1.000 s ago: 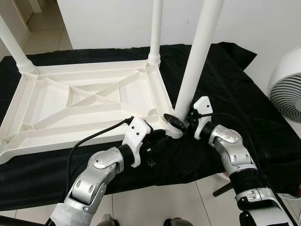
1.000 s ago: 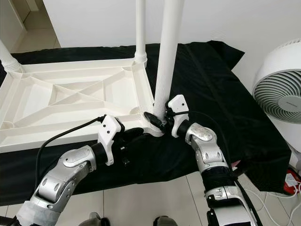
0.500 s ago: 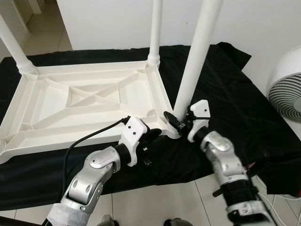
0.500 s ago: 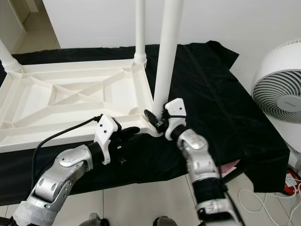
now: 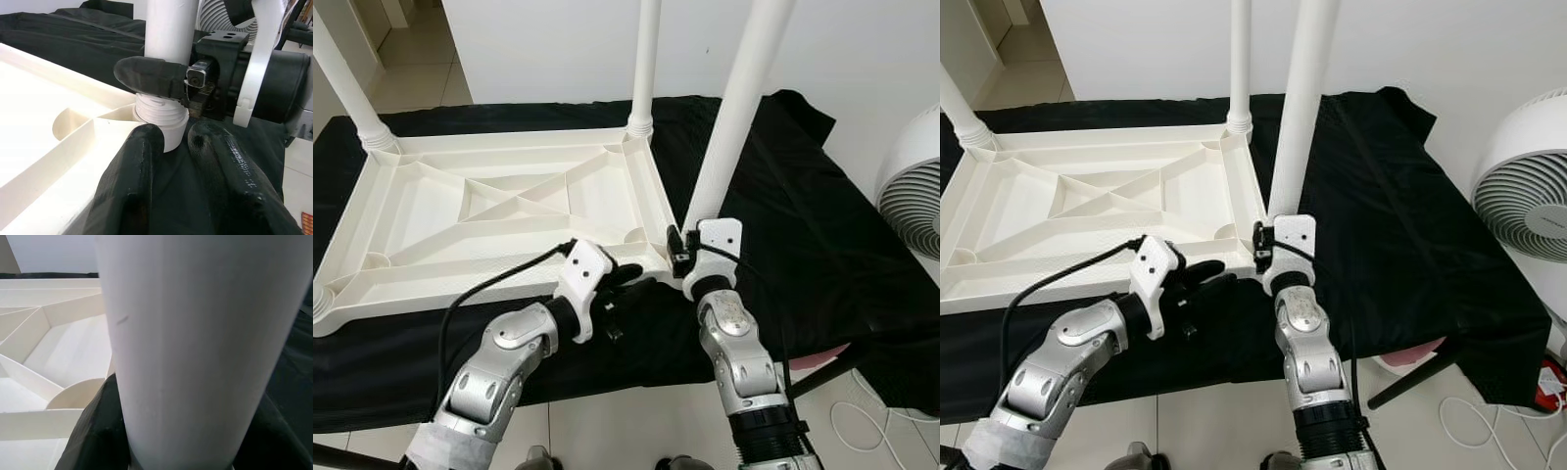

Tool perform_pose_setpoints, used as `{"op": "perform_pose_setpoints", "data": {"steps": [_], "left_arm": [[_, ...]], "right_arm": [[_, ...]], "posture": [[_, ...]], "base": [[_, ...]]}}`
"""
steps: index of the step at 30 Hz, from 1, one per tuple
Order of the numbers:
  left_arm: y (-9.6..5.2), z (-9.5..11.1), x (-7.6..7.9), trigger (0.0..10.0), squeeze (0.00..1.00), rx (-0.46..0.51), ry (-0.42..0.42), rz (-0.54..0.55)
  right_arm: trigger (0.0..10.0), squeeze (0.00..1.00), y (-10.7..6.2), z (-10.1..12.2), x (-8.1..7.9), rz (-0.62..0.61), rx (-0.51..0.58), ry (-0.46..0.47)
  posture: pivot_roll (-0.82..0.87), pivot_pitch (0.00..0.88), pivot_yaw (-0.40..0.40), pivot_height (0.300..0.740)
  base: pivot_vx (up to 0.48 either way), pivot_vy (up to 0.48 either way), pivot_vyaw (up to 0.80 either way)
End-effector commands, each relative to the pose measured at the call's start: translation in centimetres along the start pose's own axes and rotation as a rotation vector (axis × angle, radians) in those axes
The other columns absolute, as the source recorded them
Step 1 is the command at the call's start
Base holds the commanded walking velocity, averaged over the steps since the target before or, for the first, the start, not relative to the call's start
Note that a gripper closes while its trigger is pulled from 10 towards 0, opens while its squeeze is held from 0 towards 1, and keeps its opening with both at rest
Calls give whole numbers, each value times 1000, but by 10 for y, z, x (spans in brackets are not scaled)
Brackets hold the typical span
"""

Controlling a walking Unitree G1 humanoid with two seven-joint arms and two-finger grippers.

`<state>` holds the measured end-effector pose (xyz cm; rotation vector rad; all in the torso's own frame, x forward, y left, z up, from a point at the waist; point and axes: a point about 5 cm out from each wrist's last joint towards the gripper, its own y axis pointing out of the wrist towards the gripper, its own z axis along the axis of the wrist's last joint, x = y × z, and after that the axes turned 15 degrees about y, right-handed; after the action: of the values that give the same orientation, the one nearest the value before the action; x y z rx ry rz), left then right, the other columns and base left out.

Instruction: Building children table

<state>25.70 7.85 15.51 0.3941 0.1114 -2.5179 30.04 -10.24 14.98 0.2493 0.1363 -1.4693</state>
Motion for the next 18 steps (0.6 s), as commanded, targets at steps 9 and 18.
{"op": "perform_pose_setpoints", "data": {"steps": [9, 18], "left_arm": [[-1, 0, 1, 10000, 0, 0, -15, 5], [-1, 1, 1, 10000, 0, 3, -17, 0]], "right_arm": [[10000, 1000, -4, -6, 12, 4, -51, 60], [10000, 1000, -3, 2, 9, 246, -75, 51]], "posture": [[-63, 80, 7, 740], [-64, 76, 8, 740]], "base": [[0, 0, 0], [0, 0, 0]]}}
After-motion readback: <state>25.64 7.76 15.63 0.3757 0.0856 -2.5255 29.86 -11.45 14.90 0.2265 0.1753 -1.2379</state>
